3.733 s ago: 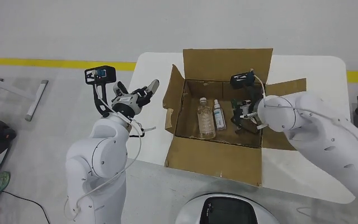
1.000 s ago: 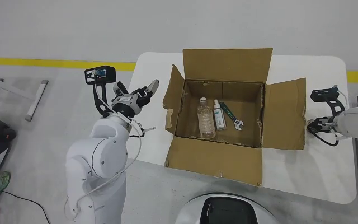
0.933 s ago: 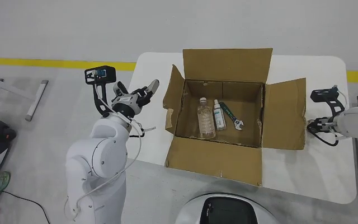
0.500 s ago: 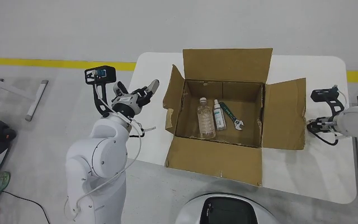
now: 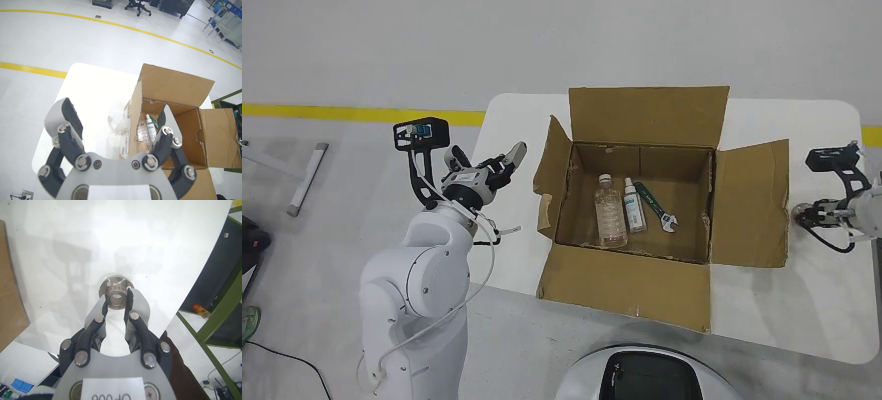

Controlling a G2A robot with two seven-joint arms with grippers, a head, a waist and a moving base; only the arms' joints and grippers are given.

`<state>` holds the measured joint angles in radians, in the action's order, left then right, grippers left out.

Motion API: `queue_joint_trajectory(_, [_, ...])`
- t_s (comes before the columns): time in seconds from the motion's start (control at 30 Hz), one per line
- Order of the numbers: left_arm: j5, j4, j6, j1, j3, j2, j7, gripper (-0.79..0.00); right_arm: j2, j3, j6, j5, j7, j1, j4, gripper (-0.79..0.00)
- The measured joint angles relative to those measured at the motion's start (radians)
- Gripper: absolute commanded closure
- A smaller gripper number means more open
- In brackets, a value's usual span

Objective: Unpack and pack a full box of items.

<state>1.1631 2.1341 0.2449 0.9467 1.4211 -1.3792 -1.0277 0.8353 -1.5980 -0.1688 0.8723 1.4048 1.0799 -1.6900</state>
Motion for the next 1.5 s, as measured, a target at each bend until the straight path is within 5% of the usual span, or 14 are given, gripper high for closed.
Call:
queue_joint_trajectory(0.47, [0.0,0.0,0.0,0.0,0.0,0.0,0.0,-0.785,-0.018,-0.304,-0.056,-0.174,0.052,0.039,-0.382,0.0])
queue_joint_trajectory(0.67, [0.0,0.0,0.0,0.0,0.0,0.0,0.0,-0.785,-0.026,-0.321,-0.04,-0.292,0.07,0.001,-0.504,0.0])
queue_joint_trajectory(1.1, [0.0,0.0,0.0,0.0,0.0,0.0,0.0,-0.785,-0.022,0.175,-0.099,-0.221,0.024,-0.247,-0.517,0.0])
queue_joint_trajectory(1.33, [0.0,0.0,0.0,0.0,0.0,0.0,0.0,-0.785,0.028,0.547,-0.19,-0.024,-0.035,-0.395,-0.381,0.0])
queue_joint_trajectory(1.5, [0.0,0.0,0.0,0.0,0.0,0.0,0.0,-0.785,0.069,0.709,-0.26,0.057,-0.05,-0.462,-0.281,0.0])
